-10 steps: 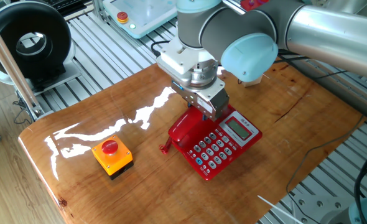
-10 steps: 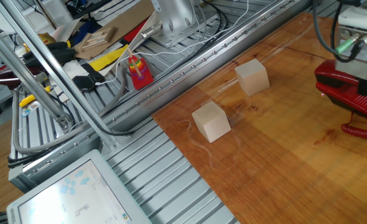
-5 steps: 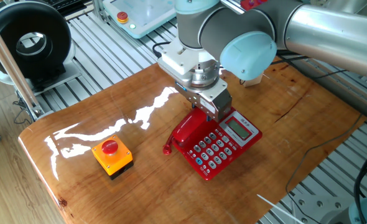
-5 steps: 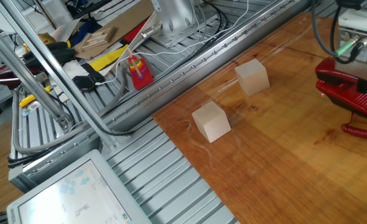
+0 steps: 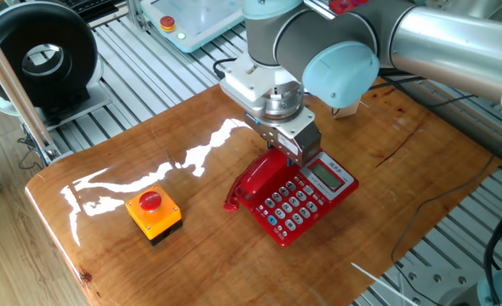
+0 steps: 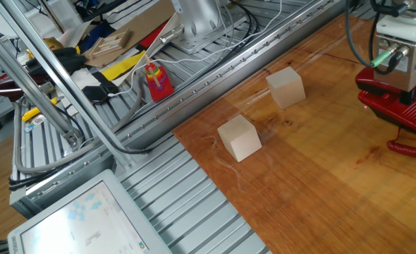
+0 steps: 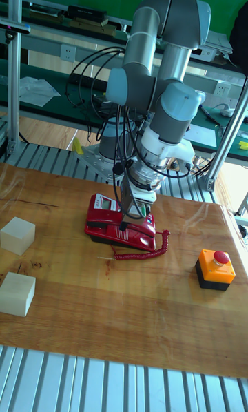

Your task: Place the handset of the telephone on the corresponding phone cradle

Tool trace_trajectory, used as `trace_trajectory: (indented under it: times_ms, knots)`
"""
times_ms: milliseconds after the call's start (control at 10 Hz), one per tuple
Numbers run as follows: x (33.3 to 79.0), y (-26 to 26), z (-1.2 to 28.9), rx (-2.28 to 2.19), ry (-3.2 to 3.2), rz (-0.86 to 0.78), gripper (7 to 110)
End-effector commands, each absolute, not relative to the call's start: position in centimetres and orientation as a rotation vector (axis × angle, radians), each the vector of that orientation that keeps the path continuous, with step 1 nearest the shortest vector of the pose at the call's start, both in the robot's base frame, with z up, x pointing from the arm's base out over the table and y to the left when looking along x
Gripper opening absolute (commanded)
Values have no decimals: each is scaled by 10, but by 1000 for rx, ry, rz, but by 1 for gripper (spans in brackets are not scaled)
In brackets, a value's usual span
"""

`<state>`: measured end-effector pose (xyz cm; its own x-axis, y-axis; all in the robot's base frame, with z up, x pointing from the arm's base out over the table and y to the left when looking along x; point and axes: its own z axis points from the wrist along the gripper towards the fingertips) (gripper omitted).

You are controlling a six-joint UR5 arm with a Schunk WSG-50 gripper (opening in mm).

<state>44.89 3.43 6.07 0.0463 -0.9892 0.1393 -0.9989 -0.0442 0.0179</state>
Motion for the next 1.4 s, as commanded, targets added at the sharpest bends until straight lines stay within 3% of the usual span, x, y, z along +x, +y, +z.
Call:
trace_trajectory:
  times_ms: [0, 1300]
  knots:
    - [446, 41, 58, 2174, -2126, 87, 7]
    - [440, 44, 58, 2120, -2167, 55, 7]
